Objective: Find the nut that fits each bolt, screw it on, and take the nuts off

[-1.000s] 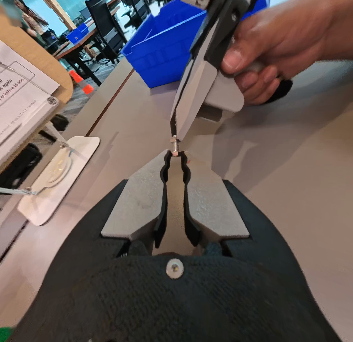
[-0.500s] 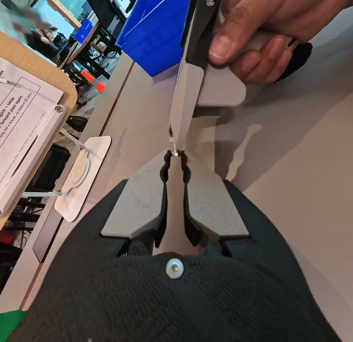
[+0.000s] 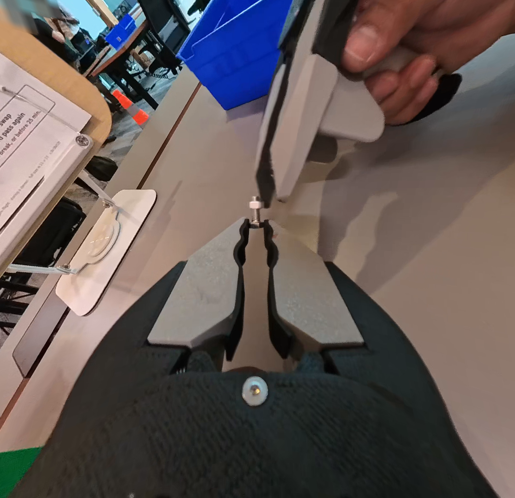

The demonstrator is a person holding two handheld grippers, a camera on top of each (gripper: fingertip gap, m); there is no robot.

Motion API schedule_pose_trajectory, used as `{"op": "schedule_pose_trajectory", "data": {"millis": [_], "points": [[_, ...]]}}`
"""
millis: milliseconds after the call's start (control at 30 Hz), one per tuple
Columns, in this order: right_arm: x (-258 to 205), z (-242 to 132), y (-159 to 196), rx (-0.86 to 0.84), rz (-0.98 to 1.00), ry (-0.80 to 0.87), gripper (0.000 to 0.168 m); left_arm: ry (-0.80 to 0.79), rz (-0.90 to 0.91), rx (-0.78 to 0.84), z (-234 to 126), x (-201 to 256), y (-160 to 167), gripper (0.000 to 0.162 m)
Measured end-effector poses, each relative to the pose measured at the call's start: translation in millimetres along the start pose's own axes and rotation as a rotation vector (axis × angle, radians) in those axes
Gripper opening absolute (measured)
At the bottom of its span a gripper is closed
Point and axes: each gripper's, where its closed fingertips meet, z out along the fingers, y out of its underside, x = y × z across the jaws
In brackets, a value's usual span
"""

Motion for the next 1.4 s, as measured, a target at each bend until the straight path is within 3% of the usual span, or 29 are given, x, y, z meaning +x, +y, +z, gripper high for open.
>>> {"op": "schedule_pose_trajectory", "data": {"millis": [33,200,367,600,800,900,1033,1167,1300,1400], "points": [[-1.0,-0.5,2.5,-0.017,-0.008,-0.004,0.013,0.000,-0.010,0.002,-0.3,-1.5,0.9,0.008],[10.0,-5.9,-7.1,0.042,0.010,0.050,0.025,0.007,-0.023,0.033,-3.0,-2.2,-3.2,0.008],[12.5,7.5,6.1,-0.018,0.031,0.058,0.029,0.034,0.032,0.005,3.7,12.6,-2.9,0.008],[20.8,10.9,13.4,-0.033,0.098,0.066,0.020,0.020,0.071,-0.028,7.6,15.2,1.3,0.008],[28.2,-3.8,2.9,0.011,0.063,0.132,0.014,-0.044,0.090,-0.009,2.3,3.5,-1.5,0.003],[26.2,-19.8,-11.6,0.065,0.002,0.195,0.014,-0.031,0.014,0.027,-1.8,-1.1,-4.7,0.008],[0.7,-69.5,-46.4,0.162,-0.164,0.314,0.014,0.004,-0.079,0.019,-1.4,-5.7,3.1,0.018],[-9.5,-169.2,-84.5,0.253,-0.312,0.585,0.014,0.035,-0.137,-0.045,5.4,-5.3,18.5,0.032],[43.1,-258.5,-63.1,0.159,-0.232,0.858,0.014,0.053,-0.148,-0.068,9.1,-2.2,24.4,0.035],[83.0,-280.2,-30.4,0.126,-0.161,0.890,0.015,0.044,-0.154,-0.082,9.1,-3.1,28.1,0.035]]}}
